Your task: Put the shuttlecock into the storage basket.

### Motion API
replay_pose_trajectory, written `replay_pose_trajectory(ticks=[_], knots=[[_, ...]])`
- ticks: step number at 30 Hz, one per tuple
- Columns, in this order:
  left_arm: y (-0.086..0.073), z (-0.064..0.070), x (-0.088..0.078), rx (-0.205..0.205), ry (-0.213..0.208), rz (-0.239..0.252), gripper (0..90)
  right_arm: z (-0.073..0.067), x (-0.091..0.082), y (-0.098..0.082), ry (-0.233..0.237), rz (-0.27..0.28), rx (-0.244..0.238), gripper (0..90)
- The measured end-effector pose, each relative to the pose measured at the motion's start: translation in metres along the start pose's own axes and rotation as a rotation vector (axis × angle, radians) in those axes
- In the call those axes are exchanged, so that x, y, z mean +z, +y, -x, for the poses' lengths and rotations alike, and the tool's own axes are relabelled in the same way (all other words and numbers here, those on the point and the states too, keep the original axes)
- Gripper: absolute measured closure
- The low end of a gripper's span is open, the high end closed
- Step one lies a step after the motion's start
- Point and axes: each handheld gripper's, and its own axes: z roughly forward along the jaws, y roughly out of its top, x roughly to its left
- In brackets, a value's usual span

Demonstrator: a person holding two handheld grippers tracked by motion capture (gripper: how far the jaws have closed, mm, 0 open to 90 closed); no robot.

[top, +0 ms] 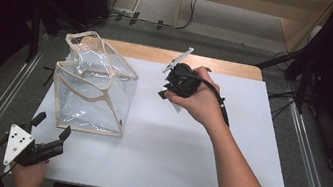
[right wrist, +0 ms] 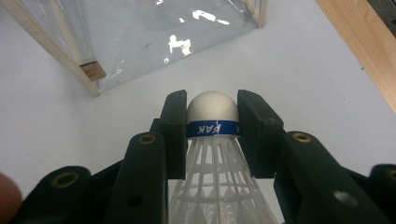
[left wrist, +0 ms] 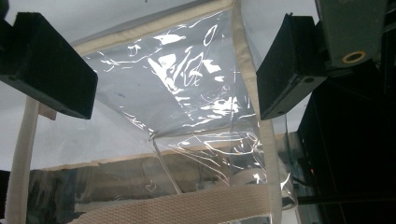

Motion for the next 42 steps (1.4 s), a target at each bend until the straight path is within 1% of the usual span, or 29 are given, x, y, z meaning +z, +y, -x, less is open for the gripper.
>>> replay_pose_trajectory(ticks=[5,9,14,15,16,17,18,20,25,28,29,33,35,36,37,38,40,42], knots=[[0.000,0.000,0.000,0.000,0.000,0.000,13.3,-0.003,0.000,0.009,0.006,0.005,-0.023,63.0],[0.000,0.000,0.000,0.000,0.000,0.000,13.3,-0.006,0.001,0.015,0.009,0.004,-0.025,63.0],[0.000,0.000,0.000,-0.001,0.000,0.000,13.3,-0.009,0.000,0.024,0.014,0.013,-0.046,63.0],[0.000,0.000,0.000,-0.001,0.000,0.001,13.3,-0.011,0.000,0.026,0.015,0.011,-0.036,63.0],[0.000,0.000,0.000,-0.002,0.000,0.001,13.3,-0.011,0.000,0.027,0.019,0.016,-0.048,63.0],[0.000,0.000,0.000,-0.002,0.000,0.001,13.3,-0.012,0.000,0.029,0.019,0.018,-0.041,63.0],[0.000,0.000,0.000,-0.003,-0.001,0.002,13.3,-0.012,0.000,0.030,0.022,0.023,-0.050,63.1],[0.000,0.000,0.000,-0.005,-0.001,0.004,13.3,-0.014,0.001,0.033,0.025,0.023,-0.048,63.0],[0.000,0.000,0.000,-0.005,-0.001,0.005,13.3,-0.017,0.001,0.039,0.033,0.033,-0.062,63.1],[0.000,0.000,0.000,-0.005,-0.001,0.005,13.2,-0.018,0.000,0.042,0.033,0.032,-0.060,63.0],[0.000,0.000,0.001,-0.006,-0.001,0.004,13.2,-0.019,0.000,0.045,0.035,0.033,-0.069,63.0],[0.000,-0.001,0.001,-0.013,-0.002,0.006,13.3,-0.021,0.000,0.049,0.040,0.037,-0.075,63.1],[0.000,-0.002,0.001,-0.014,-0.003,0.006,13.3,-0.022,0.000,0.051,0.043,0.040,-0.072,63.0],[0.000,-0.002,0.000,-0.017,-0.005,0.007,13.3,-0.024,-0.001,0.054,0.053,0.049,-0.081,63.0],[0.000,-0.002,0.000,-0.017,-0.005,0.007,13.3,-0.024,-0.001,0.054,0.053,0.049,-0.081,63.0],[0.000,-0.002,0.000,-0.017,-0.004,0.007,13.3,-0.027,-0.004,0.058,0.052,0.056,-0.076,63.0],[0.000,-0.002,0.000,-0.017,-0.003,0.008,13.3,-0.030,-0.007,0.063,0.056,0.068,-0.094,63.1],[0.000,-0.002,0.000,-0.019,-0.004,0.008,13.3,-0.034,-0.010,0.068,0.048,0.063,-0.099,63.0]])
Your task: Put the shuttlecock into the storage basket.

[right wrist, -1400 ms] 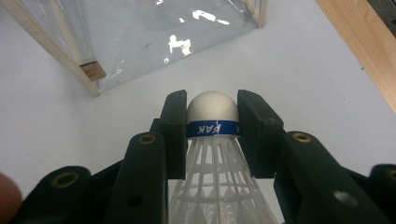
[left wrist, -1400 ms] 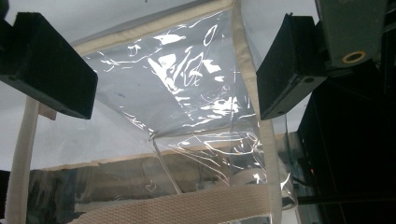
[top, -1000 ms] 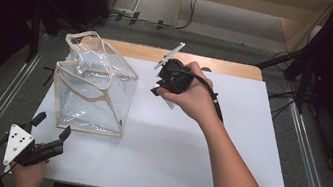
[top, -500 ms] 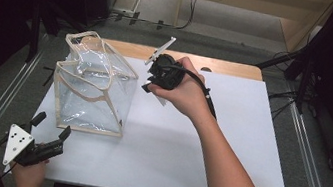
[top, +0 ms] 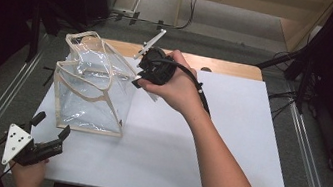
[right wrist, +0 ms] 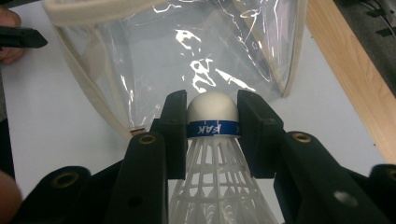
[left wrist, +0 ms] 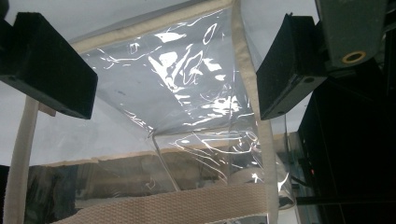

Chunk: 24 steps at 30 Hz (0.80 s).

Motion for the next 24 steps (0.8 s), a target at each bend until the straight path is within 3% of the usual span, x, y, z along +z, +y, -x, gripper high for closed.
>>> replay_pose_trajectory(ticks=[8,24], knots=[[0.000,0.000,-0.001,-0.004,-0.004,0.005,13.3,-0.008,-0.006,0.019,-0.008,0.006,-0.019,63.0],[0.000,0.000,-0.001,-0.008,-0.002,0.004,13.3,-0.006,-0.007,0.036,0.006,0.019,-0.027,63.0]])
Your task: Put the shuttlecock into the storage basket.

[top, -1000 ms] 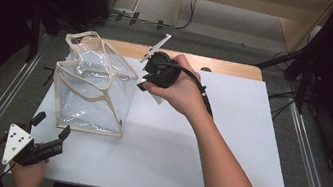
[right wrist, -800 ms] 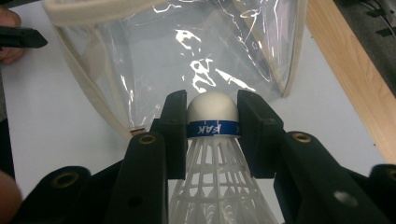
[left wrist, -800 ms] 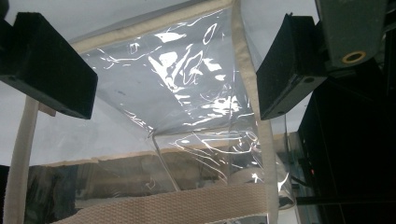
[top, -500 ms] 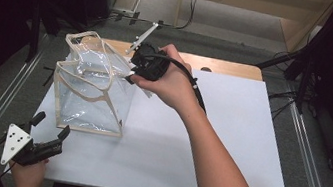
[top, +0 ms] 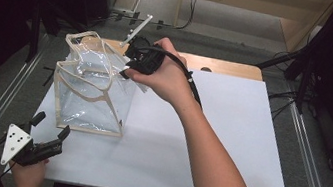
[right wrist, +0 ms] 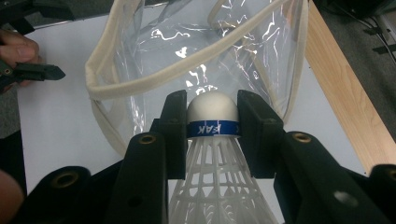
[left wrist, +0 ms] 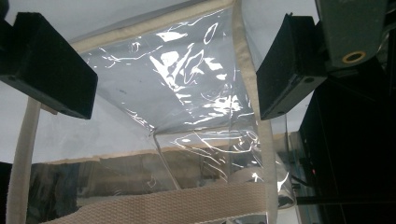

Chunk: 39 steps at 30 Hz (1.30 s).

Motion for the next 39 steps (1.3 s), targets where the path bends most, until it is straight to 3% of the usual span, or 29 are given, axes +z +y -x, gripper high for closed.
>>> replay_pose_trajectory(ticks=[39], knots=[[0.000,0.001,0.000,0.004,-0.002,-0.002,13.3,-0.003,0.007,0.039,0.030,0.022,-0.028,63.1]])
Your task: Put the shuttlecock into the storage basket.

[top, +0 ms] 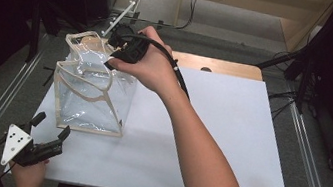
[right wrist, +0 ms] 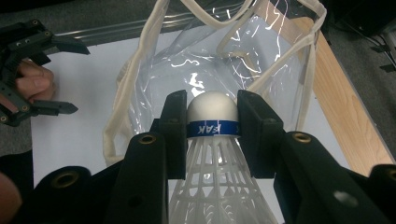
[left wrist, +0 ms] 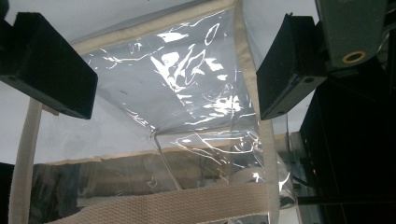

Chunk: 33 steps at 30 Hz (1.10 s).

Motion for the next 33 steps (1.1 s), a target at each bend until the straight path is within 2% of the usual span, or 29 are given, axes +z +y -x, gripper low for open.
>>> replay_pose_trajectory(ticks=[17,33], knots=[[0.000,0.001,0.000,0.001,0.000,0.001,13.3,-0.004,0.014,0.021,0.019,-0.008,-0.027,63.1],[0.000,0.000,0.000,-0.002,-0.001,0.003,13.3,-0.009,0.018,0.044,0.024,-0.006,-0.061,63.2]])
